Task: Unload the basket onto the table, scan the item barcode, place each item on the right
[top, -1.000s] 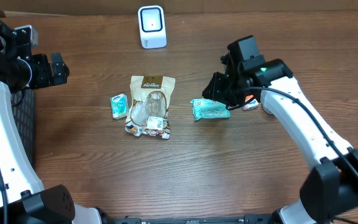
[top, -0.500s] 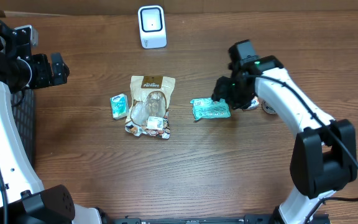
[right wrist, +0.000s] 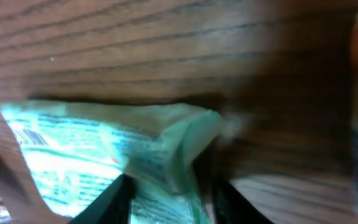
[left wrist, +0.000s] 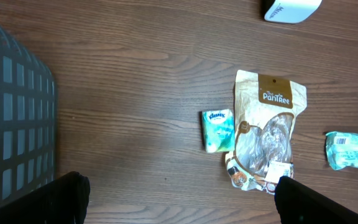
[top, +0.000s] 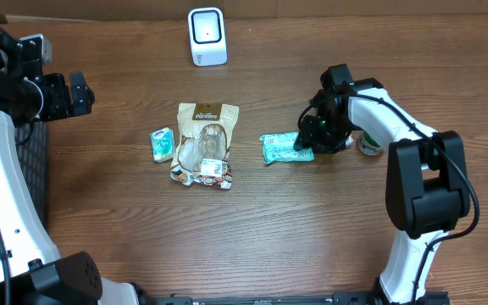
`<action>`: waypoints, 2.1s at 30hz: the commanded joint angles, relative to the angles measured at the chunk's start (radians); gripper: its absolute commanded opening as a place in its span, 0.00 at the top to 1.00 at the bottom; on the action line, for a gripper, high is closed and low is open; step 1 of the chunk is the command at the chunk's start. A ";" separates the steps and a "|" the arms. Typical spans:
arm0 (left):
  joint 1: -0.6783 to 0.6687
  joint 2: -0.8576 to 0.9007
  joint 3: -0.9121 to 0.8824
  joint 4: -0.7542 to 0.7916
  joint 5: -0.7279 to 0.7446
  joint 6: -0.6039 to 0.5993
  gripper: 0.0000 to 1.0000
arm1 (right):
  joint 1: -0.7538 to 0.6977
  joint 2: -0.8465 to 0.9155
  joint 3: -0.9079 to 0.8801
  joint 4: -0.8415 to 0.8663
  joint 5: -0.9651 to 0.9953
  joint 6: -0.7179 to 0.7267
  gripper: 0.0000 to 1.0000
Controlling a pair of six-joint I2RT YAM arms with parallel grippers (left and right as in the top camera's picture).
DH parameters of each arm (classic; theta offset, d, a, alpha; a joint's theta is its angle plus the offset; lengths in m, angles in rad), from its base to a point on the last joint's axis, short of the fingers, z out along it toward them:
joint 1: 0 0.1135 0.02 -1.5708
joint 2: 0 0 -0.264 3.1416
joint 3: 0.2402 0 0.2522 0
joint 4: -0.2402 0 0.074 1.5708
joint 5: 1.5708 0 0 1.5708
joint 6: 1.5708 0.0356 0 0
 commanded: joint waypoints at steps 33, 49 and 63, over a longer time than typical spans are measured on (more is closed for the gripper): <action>-0.007 0.003 0.008 0.001 0.005 0.015 0.00 | 0.003 -0.351 0.216 -0.220 -0.107 -0.050 0.96; -0.007 0.003 0.008 0.001 0.005 0.015 0.01 | 0.004 -0.351 0.216 -0.231 -0.087 -0.050 0.96; -0.007 0.003 0.008 0.001 0.005 0.015 0.01 | 0.004 -0.351 0.216 -0.237 -0.072 -0.050 0.96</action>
